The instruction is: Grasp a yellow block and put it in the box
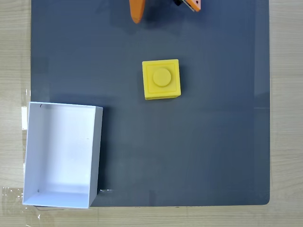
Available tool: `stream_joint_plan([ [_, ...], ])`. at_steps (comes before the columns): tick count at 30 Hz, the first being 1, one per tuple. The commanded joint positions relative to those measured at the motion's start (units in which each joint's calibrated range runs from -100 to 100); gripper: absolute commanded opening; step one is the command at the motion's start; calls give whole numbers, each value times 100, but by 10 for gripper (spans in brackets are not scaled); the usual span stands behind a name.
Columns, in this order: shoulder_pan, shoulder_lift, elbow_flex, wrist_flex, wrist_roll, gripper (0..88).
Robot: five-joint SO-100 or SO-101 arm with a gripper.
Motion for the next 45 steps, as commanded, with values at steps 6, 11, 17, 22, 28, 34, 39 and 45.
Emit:
stream_joint_plan([
  [6, -650, 2439, -2444, -575, 10, 28],
  [11, -1079, 3794, -4470, 9, 21, 29],
  [17, -1164, 5337, -6551, 1187, 21, 30],
  [22, -1113, 6532, -7889, 1816, 26, 48],
  [28, -1180, 7727, -8930, 2749, 309, 264],
  [34, -1130, 8472, -9002, 2915, 739, 406],
  [39, -1113, 9100, -9083, 2819, 813, 419],
  [45, -1155, 9786, -9056, 2165, 787, 419],
])
